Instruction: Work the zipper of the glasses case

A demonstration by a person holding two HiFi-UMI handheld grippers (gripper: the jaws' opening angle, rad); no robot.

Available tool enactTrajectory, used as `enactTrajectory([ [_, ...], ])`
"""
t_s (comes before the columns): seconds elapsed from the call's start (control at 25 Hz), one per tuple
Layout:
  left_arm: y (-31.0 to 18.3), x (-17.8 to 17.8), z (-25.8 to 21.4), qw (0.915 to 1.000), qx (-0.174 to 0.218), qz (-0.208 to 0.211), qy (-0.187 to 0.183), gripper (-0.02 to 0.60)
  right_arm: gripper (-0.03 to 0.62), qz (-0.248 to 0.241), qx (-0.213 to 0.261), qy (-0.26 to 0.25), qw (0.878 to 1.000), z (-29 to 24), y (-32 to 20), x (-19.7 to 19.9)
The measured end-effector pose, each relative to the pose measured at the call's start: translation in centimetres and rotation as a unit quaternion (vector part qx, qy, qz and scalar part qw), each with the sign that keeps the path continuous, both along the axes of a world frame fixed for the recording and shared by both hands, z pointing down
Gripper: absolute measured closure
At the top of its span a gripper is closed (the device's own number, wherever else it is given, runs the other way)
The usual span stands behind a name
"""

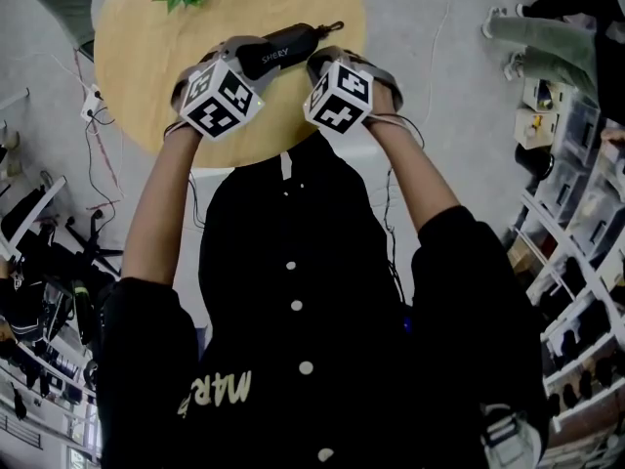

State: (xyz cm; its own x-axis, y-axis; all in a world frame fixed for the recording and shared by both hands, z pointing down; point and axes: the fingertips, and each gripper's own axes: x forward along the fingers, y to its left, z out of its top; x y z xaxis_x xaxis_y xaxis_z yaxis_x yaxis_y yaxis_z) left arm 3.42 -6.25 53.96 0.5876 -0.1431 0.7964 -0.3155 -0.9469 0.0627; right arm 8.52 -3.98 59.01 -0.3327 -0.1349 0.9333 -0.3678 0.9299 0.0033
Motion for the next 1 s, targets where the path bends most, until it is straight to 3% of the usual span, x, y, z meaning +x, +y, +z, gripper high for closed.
enactTrajectory([
  [0.6, 0.0, 0.2, 0.1, 0.9993, -0.031, 0.01, -0.017, 0.428, 0.588, 0.102, -0.001, -0.043, 0.994, 0.0, 1.7, -3.3],
  [1.0, -0.1, 0.1, 0.3, 0.9958, -0.082, 0.014, -0.037, 0.432, 0.588, 0.139, 0.003, -0.058, 0.989, 0.0, 2.3, -5.9],
])
